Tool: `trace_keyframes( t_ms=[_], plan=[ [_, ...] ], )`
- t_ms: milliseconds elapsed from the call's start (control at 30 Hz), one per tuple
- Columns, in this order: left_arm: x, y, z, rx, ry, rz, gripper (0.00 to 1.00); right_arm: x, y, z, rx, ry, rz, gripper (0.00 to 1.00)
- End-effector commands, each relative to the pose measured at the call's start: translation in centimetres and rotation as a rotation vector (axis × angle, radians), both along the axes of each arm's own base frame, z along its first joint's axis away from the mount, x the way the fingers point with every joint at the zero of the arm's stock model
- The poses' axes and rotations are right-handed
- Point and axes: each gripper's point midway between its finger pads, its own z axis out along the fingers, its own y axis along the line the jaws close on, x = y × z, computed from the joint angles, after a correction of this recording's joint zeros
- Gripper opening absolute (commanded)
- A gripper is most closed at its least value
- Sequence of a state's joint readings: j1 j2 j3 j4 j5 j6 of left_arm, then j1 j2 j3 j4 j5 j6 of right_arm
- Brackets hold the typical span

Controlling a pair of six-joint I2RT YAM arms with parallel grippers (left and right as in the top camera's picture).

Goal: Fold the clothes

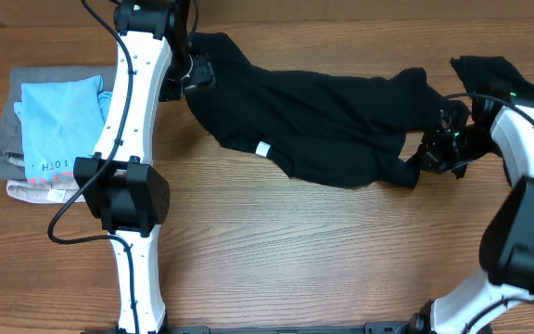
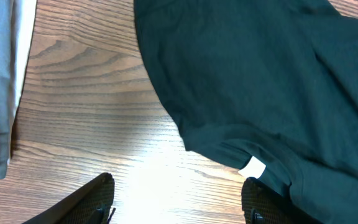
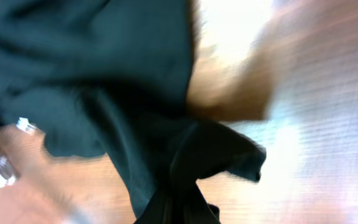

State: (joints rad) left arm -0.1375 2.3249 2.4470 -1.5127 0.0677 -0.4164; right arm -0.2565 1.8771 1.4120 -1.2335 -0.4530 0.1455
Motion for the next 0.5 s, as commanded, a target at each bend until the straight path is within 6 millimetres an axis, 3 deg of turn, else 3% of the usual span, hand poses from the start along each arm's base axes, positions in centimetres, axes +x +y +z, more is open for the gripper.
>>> trace_keyframes(
  t_ms=[0, 233, 467],
  plan=[
    [-0.2, -0.4, -0.4, 0.002, 0.012, -0.025, 0.68, -0.6, 1.6, 1.9, 0.018, -0.008, 0.037, 0.04],
    [-0.8, -0.3, -0.5, 0.009, 0.035, -0.05, 0.68, -5.1, 5.4, -0.6, 0.02, 0.161, 0.134, 0.04],
    [-1.8, 0.0, -0.6, 0.022, 0.074, -0.086, 0.66, -10.0, 8.3, -4.6, -0.005, 0.305, 0.184, 0.04]
  ],
)
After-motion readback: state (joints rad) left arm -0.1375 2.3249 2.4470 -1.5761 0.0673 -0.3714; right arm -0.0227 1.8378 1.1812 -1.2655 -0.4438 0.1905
